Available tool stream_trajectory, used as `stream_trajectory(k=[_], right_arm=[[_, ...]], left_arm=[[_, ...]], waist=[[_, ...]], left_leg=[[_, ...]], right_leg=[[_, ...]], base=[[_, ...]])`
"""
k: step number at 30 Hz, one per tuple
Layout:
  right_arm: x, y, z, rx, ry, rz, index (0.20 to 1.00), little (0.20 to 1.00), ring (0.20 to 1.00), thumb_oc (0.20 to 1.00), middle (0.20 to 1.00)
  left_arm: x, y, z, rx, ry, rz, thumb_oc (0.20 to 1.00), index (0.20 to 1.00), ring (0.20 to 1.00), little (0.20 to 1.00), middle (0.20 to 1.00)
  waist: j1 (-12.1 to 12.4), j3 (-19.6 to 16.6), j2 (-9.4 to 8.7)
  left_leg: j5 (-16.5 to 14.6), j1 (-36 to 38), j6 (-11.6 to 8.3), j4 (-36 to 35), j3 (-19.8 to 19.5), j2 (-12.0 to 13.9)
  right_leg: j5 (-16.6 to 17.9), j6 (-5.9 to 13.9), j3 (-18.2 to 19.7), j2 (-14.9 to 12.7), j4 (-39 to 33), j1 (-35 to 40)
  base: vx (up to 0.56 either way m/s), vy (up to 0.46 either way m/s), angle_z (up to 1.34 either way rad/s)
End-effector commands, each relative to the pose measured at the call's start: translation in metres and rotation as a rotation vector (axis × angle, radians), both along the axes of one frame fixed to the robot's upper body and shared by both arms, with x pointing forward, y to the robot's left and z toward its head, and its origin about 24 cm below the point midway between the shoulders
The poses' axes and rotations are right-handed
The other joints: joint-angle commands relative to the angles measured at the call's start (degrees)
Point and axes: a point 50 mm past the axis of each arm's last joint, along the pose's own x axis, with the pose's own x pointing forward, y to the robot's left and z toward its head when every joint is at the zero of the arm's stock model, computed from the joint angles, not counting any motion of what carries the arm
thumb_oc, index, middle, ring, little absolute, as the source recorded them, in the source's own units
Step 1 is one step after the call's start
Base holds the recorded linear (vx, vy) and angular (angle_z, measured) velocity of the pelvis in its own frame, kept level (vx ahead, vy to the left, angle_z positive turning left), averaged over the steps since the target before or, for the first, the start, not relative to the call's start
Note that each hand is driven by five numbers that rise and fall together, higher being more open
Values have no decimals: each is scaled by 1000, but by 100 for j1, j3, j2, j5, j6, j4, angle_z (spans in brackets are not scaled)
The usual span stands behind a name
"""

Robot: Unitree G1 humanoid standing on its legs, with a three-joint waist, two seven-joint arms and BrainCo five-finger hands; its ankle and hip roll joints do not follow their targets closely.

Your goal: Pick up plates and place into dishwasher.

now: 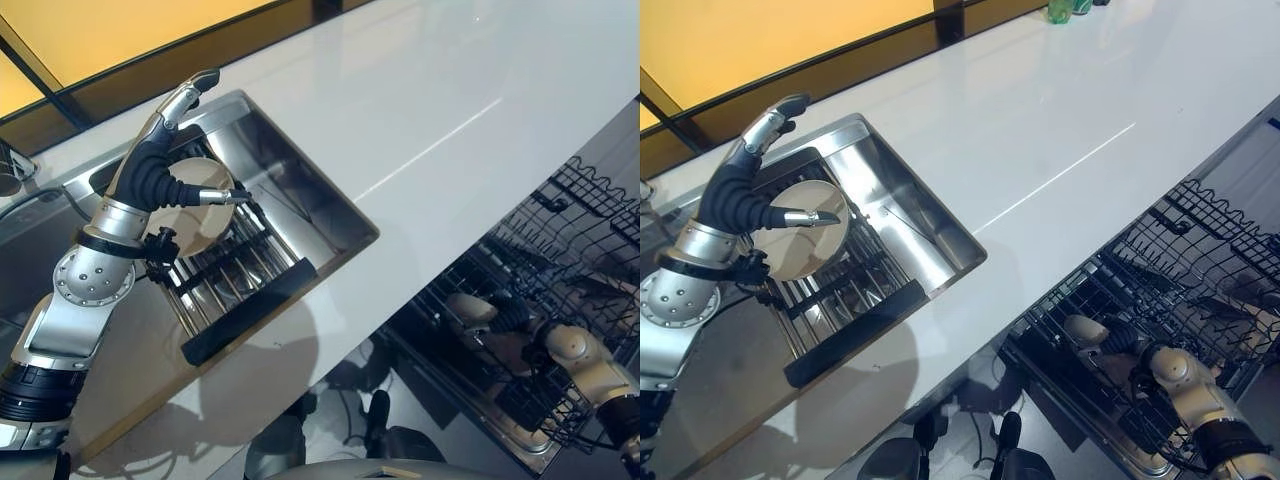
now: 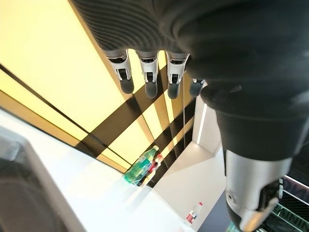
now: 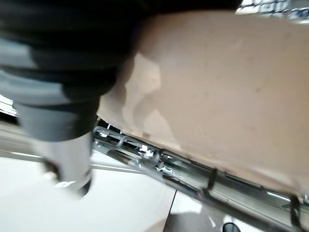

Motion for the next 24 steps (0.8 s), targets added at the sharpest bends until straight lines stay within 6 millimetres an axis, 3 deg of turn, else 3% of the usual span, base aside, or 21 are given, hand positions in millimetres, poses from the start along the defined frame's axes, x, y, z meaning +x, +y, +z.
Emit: stream_trajectory(k=[1,8,13,20,24], right_arm=[[-14,-1,-9,-28,29,-20,1000,1000,1000,1000,1000],[-7,-11,23,-40,-159,-109,1000,1000,1000,1000,1000],[-4,-15,56,-121,-315,-108,1000,1000,1000,1000,1000],[-8,-16,87,-172,-451,-109,1000,1000,1000,1000,1000],[-8,-16,103,-177,-524,-108,1000,1000,1000,1000,1000]], left_arm=[[-8,14,0,-17,-32,38,1000,1000,1000,1000,1000],[-13,28,-10,-40,-2,92,1000,1000,1000,1000,1000],[-21,40,-19,-48,11,147,1000,1000,1000,1000,1000],[-31,53,-28,-93,29,206,1000,1000,1000,1000,1000],[-33,61,-37,33,1,363,1000,1000,1000,1000,1000]], waist=[[-59,-675,-122],[-144,-848,-138],[-216,-970,-110],[-249,-1140,-91],[-229,-1214,-80]], left_leg=[[171,-528,61,166,200,-88],[176,-349,33,19,238,-29],[190,-274,-1,-70,251,3],[244,-193,-50,-218,255,41],[291,-173,-85,-294,236,62]], right_leg=[[-927,234,60,-188,1239,-251],[-944,202,103,-90,1117,-109],[-977,184,143,-27,1057,-50],[-993,160,179,34,948,15],[-982,161,176,55,885,46]], base=[[44,7,-5],[6,3,-3],[-15,24,-5],[-31,40,-5],[-16,34,0]])
